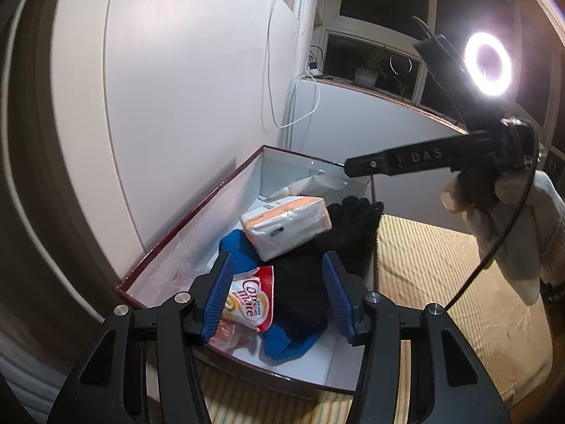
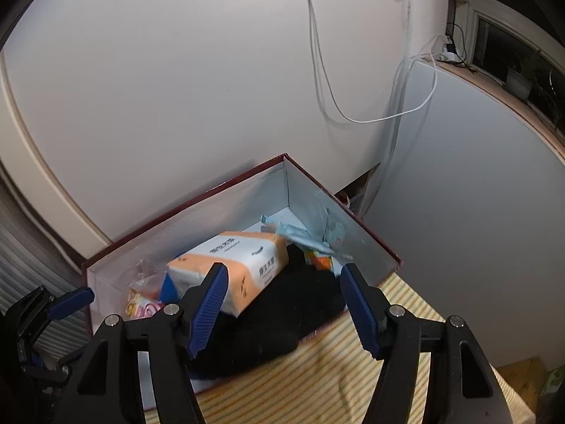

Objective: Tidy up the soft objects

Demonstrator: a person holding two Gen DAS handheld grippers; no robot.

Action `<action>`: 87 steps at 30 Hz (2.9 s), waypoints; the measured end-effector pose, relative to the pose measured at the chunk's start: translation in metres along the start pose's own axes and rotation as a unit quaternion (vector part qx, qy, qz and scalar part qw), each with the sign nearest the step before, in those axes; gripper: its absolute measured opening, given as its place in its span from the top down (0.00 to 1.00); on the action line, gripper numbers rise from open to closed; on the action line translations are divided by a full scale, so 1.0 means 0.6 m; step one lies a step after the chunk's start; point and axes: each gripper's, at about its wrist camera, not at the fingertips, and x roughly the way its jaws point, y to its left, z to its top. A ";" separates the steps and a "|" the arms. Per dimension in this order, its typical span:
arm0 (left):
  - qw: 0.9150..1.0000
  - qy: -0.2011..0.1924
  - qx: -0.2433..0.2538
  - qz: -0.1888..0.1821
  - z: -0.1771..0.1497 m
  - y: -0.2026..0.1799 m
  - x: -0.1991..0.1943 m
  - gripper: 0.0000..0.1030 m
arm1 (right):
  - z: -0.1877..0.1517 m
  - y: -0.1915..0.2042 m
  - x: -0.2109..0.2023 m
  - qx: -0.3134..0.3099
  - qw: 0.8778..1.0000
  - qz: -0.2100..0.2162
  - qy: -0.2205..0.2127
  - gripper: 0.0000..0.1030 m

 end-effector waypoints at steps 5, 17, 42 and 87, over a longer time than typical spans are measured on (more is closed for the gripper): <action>1.000 -0.005 -0.002 0.001 -0.007 -0.005 -0.019 0.50 | -0.031 -0.001 -0.028 0.009 1.000 -0.004 -0.009 0.38; 1.000 -0.011 -0.002 0.005 -0.022 -0.022 -0.053 0.45 | -0.088 0.011 -0.101 0.018 0.999 0.007 -0.041 0.31; 0.998 -0.049 -0.022 0.039 -0.100 -0.071 -0.162 0.22 | -0.296 0.061 -0.251 0.043 0.991 -0.005 -0.129 0.22; 0.997 -0.044 -0.040 0.050 -0.151 -0.099 -0.215 0.21 | -0.433 0.097 -0.296 0.069 0.986 -0.044 -0.147 0.18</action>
